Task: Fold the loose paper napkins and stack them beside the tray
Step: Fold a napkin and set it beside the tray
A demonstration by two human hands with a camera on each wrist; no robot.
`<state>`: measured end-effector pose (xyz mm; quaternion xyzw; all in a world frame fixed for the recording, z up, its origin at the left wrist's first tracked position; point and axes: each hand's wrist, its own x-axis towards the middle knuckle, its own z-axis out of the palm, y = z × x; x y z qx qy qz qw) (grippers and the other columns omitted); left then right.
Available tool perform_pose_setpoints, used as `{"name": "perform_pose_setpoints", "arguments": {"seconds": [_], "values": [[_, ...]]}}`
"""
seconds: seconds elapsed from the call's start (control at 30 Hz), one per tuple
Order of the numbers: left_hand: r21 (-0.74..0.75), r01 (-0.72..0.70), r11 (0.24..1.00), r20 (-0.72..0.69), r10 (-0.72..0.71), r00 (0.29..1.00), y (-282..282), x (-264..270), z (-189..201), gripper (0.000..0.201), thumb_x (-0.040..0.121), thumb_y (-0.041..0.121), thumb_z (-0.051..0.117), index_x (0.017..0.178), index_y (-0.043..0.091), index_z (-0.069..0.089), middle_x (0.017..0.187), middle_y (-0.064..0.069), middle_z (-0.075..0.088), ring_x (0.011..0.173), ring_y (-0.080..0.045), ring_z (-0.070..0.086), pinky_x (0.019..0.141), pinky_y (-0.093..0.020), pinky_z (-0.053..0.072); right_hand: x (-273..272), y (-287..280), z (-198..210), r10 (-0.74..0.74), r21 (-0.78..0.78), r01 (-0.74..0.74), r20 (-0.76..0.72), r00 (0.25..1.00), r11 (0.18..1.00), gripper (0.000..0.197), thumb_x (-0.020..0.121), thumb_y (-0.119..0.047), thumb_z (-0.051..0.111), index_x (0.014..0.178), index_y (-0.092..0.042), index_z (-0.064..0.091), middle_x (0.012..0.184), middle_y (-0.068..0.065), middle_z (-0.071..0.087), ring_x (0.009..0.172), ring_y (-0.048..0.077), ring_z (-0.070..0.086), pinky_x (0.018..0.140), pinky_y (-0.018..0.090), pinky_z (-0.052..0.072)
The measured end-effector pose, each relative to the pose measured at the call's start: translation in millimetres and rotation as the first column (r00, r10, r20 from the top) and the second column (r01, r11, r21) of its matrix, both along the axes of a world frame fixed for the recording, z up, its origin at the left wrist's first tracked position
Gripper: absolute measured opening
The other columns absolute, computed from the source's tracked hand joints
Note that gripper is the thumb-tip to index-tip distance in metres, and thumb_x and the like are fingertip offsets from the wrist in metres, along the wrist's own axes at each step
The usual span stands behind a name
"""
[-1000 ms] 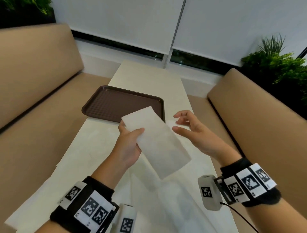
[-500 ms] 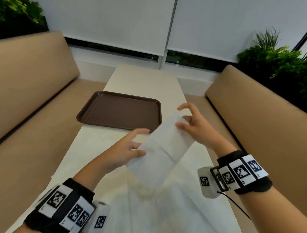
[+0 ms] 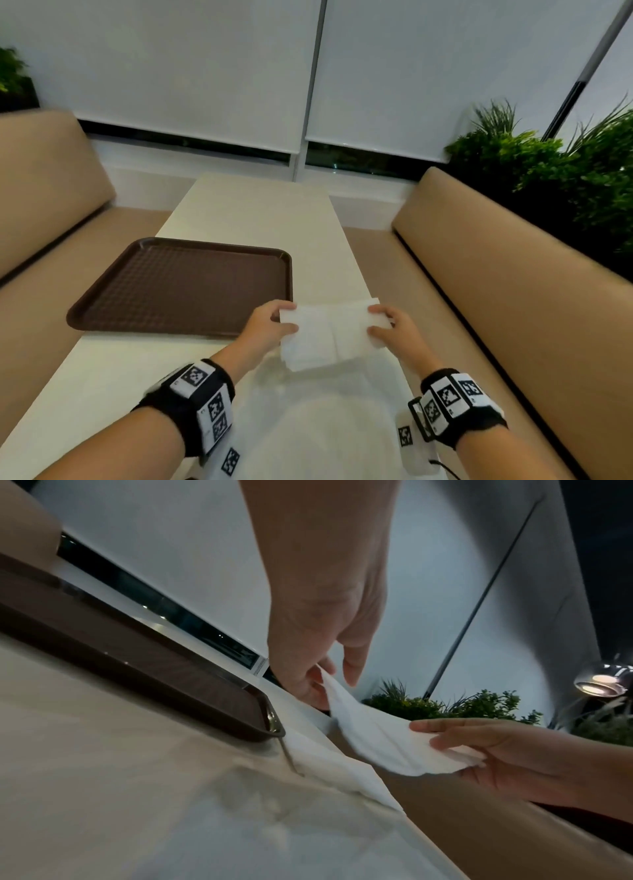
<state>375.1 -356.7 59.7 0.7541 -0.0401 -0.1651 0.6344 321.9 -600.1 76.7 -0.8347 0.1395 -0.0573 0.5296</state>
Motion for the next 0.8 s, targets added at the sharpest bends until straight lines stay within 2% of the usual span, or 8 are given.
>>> {"name": "perform_pose_setpoints", "arguments": {"seconds": [0.1,0.2,0.3,0.43,0.5,0.57,0.63,0.8], "values": [[0.054,-0.060,0.997,0.098,0.054,0.994,-33,35,-10,0.030,0.086,-0.008,0.057,0.097,0.018,0.066,0.121,-0.016,0.060,0.106,-0.031,0.059,0.085,-0.034,0.051,37,-17,-10,-0.061,-0.142,0.062,0.011,0.998,0.988,0.027,0.086,0.002,0.060,0.111,-0.008,0.062,0.095,-0.001,0.060,0.071,0.003,0.055,0.053,0.007,0.043],[0.188,-0.123,0.974,0.175,0.090,0.980,-55,58,-30,0.027,0.089,-0.007,0.055,0.104,0.010,0.069,0.126,-0.011,0.059,0.118,-0.027,0.054,0.088,-0.023,0.042,64,-28,-31,-0.102,-0.311,0.082,-0.050,0.994,0.947,0.023,0.088,-0.002,0.060,0.110,-0.008,0.065,0.113,0.008,0.061,0.077,0.015,0.059,0.057,0.010,0.044],[0.408,-0.085,0.909,0.266,-0.029,0.964,-69,72,-50,0.032,0.091,0.000,0.051,0.118,0.011,0.063,0.133,-0.009,0.052,0.123,-0.025,0.047,0.094,-0.025,0.039,73,-33,-49,-0.108,-0.500,0.026,-0.134,0.985,0.866,0.029,0.092,-0.003,0.053,0.120,-0.006,0.061,0.130,0.013,0.047,0.111,0.026,0.054,0.091,0.022,0.042],[0.879,-0.079,0.470,0.273,-0.360,0.892,-75,61,-57,0.031,0.095,0.027,0.047,0.124,0.027,0.057,0.147,-0.003,0.027,0.134,-0.025,0.022,0.103,-0.039,0.026,67,-30,-69,-0.062,-0.590,-0.117,-0.274,0.960,0.799,0.033,0.091,-0.004,0.047,0.122,-0.012,0.058,0.135,0.015,0.040,0.124,0.029,0.038,0.098,0.026,0.031],[0.918,-0.066,0.392,0.241,-0.417,0.876,-72,54,-57,0.033,0.095,0.033,0.044,0.127,0.029,0.053,0.157,-0.006,0.006,0.142,-0.029,0.005,0.109,-0.047,0.018,60,-27,-70,-0.099,-0.650,-0.166,-0.351,0.931,0.741,0.037,0.093,-0.012,0.045,0.128,-0.021,0.055,0.140,0.013,0.031,0.129,0.030,0.028,0.106,0.037,0.025],[0.895,-0.029,0.445,0.240,-0.425,0.873,-64,48,-45,0.039,0.096,0.038,0.043,0.135,0.032,0.045,0.158,-0.006,-0.007,0.145,-0.030,-0.007,0.112,-0.051,0.011,49,-22,-58,-0.097,-0.651,-0.161,-0.342,0.935,0.742,0.044,0.096,-0.024,0.045,0.139,-0.033,0.042,0.149,0.012,0.017,0.137,0.032,0.017,0.111,0.047,0.017],[0.821,-0.013,0.570,0.270,-0.369,0.889,-50,35,-25,0.042,0.095,0.040,0.047,0.137,0.036,0.042,0.159,-0.004,-0.005,0.145,-0.027,-0.009,0.112,-0.049,0.009,36,-16,-45,-0.049,-0.615,-0.121,-0.252,0.967,0.780,0.045,0.097,-0.030,0.047,0.141,-0.034,0.039,0.148,0.008,0.024,0.138,0.030,0.020,0.112,0.047,0.019],[0.423,0.054,0.904,0.349,-0.218,0.911,26,-34,19,0.019,0.092,0.027,0.060,0.107,0.038,0.062,0.135,0.009,0.042,0.130,-0.010,0.032,0.105,-0.031,0.026,-17,19,-19,0.280,-0.468,-0.460,-0.405,0.871,0.754,0.032,0.094,-0.032,0.056,0.125,-0.025,0.057,0.125,0.000,0.054,0.121,0.019,0.046,0.104,0.033,0.037]]}}
